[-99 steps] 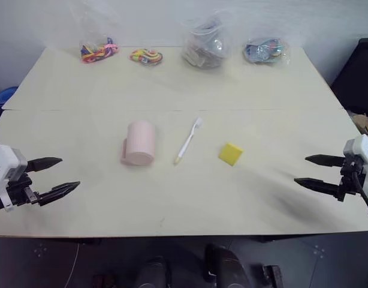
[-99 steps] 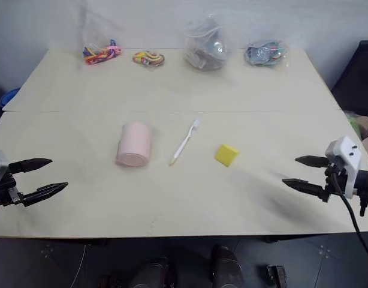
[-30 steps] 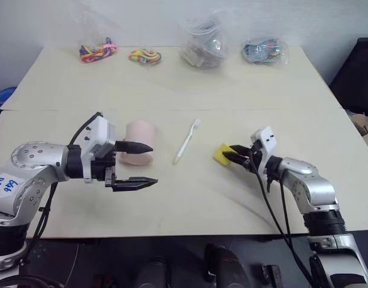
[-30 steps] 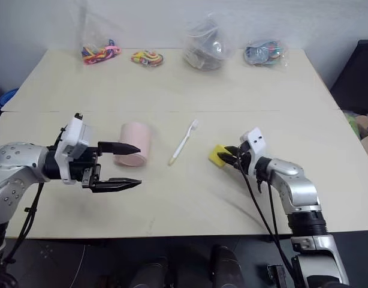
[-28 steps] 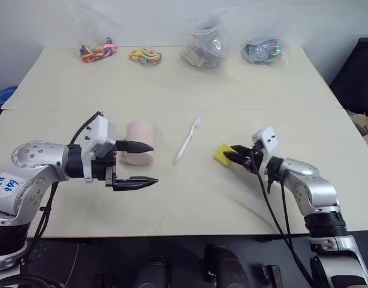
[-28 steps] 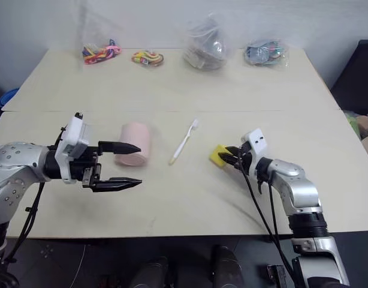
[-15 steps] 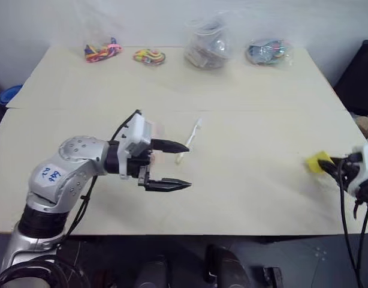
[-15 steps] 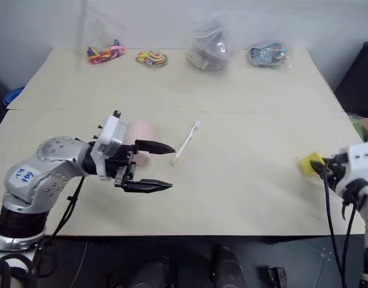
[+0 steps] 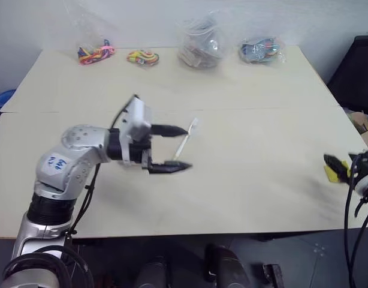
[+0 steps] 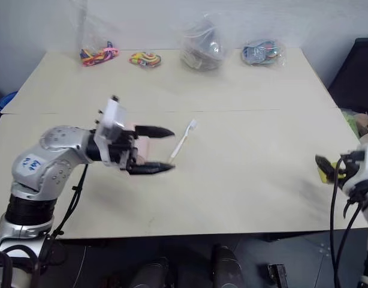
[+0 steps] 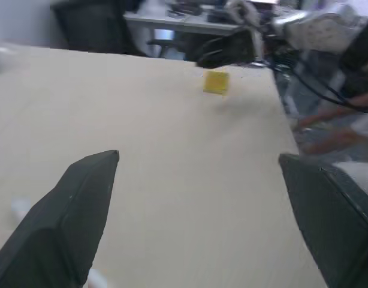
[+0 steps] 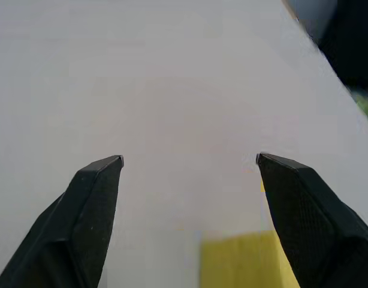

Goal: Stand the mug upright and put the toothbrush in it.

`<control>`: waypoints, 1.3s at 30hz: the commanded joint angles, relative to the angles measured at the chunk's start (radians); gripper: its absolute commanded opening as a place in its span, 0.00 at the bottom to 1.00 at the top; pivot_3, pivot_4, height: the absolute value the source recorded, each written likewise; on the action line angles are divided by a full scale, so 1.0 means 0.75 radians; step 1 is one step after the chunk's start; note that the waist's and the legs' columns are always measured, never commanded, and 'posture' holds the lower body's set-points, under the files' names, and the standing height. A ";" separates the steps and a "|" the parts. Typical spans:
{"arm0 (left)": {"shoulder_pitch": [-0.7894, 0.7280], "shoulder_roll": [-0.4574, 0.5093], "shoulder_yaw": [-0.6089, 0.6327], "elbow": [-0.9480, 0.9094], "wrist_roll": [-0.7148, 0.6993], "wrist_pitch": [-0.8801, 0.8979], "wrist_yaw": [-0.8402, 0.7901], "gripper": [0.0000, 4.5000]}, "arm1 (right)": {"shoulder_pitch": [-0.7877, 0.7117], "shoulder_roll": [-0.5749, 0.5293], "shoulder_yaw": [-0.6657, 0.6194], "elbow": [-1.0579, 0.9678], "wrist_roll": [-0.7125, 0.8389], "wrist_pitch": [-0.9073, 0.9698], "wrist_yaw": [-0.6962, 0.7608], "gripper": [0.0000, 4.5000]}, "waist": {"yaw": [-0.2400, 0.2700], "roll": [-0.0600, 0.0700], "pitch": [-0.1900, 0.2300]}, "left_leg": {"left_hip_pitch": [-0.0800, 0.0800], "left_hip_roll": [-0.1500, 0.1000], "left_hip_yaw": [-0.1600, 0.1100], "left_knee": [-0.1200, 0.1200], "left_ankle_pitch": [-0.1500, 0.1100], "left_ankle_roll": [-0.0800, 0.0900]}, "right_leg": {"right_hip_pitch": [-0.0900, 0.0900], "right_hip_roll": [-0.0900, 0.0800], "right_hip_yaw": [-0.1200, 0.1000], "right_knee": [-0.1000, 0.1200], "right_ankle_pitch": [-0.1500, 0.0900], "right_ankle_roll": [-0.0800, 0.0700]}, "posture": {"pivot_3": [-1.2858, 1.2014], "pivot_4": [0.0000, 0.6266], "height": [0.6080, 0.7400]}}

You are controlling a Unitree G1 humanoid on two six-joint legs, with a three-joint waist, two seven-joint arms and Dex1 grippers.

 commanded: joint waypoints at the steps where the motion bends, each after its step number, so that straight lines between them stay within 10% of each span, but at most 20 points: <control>1: -0.024 0.010 0.194 0.057 -0.014 0.205 0.289 1.00 | -0.087 -0.066 0.101 -0.230 0.162 0.120 0.129 0.83 | 0.001 -0.001 0.000 | 0.000 0.000 -0.001 0.000 0.000 0.000 | 0.000 0.000 0.000 0.000 0.000 0.000 | 0.52 0.24 1.00; 10: -0.113 0.023 0.429 0.232 0.133 0.974 0.833 1.00 | -0.327 -0.133 0.485 -0.651 0.490 0.409 0.365 0.83 | 0.035 -0.007 0.004 | -0.004 -0.004 -0.008 0.001 0.000 0.001 | 0.000 -0.004 -0.007 -0.002 0.000 0.000 | 0.52 0.24 1.00; 24: -0.300 -0.101 0.181 0.727 0.298 0.937 0.835 1.00 | -0.509 -0.055 0.657 -0.683 0.503 0.372 0.409 0.83 | 0.035 -0.013 0.002 | -0.005 -0.006 -0.003 0.002 0.002 -0.001 | 0.005 -0.005 -0.016 -0.002 0.000 0.001 | 0.52 0.24 1.00; 39: -0.309 -0.093 0.111 0.699 0.331 0.947 0.770 0.00 | -0.451 -0.042 0.632 -0.700 0.472 0.329 0.352 0.83 | 0.037 -0.013 0.001 | -0.005 -0.006 -0.003 0.003 0.002 -0.002 | 0.004 -0.006 -0.016 -0.001 0.000 0.001 | 0.52 0.24 1.00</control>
